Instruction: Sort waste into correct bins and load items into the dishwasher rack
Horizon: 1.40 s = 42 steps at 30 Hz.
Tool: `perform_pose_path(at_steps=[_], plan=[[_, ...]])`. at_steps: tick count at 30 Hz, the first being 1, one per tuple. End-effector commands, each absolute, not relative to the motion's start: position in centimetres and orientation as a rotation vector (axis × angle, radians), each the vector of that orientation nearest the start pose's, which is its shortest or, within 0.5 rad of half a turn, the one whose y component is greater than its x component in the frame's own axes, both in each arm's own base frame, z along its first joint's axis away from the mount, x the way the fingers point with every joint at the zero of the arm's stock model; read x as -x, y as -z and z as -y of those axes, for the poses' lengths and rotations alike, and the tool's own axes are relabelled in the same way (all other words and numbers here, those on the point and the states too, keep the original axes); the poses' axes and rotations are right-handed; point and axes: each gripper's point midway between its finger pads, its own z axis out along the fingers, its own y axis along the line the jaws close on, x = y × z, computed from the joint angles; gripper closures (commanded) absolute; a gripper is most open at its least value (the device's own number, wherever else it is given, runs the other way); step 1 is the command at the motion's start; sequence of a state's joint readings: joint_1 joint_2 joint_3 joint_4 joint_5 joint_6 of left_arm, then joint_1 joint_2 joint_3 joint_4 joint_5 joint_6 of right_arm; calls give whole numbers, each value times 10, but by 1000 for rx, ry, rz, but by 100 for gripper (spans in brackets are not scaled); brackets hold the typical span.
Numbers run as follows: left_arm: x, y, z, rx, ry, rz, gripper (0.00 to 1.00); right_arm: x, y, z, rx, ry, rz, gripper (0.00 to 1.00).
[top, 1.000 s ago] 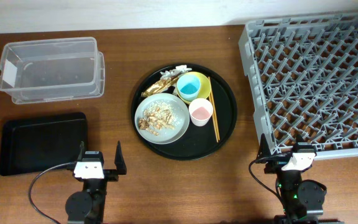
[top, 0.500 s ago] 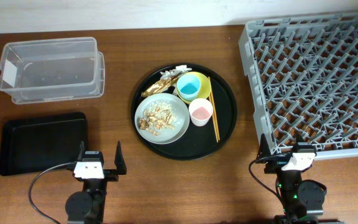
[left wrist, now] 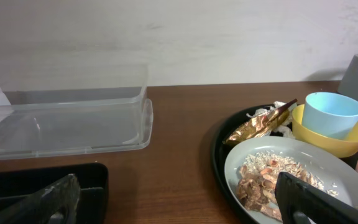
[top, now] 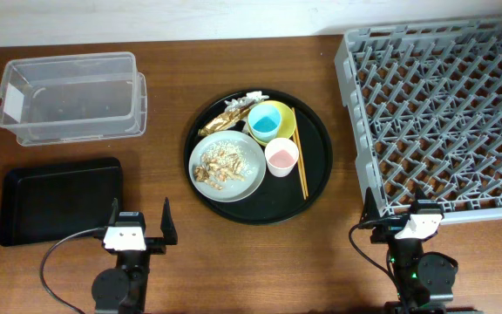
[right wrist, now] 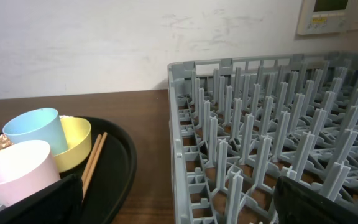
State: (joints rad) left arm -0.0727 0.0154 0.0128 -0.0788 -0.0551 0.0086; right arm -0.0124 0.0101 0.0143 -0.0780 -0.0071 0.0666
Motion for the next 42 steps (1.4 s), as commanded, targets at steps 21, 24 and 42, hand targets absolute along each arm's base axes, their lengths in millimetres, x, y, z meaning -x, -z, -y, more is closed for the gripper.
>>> perform_pose_path(at_steps=[21,24,42], plan=[[-187,-285,109,-112,1061,-1301,1,-246,-156,2,-56,-40,-1648,2],[-196,-305,99,-127,887,-1323,1,-246,-156,2,-55,-40,-1648,2],[-320,-241,86,-96,536,-2640,1,-246,-156,2,-56,-40,-1647,1]])
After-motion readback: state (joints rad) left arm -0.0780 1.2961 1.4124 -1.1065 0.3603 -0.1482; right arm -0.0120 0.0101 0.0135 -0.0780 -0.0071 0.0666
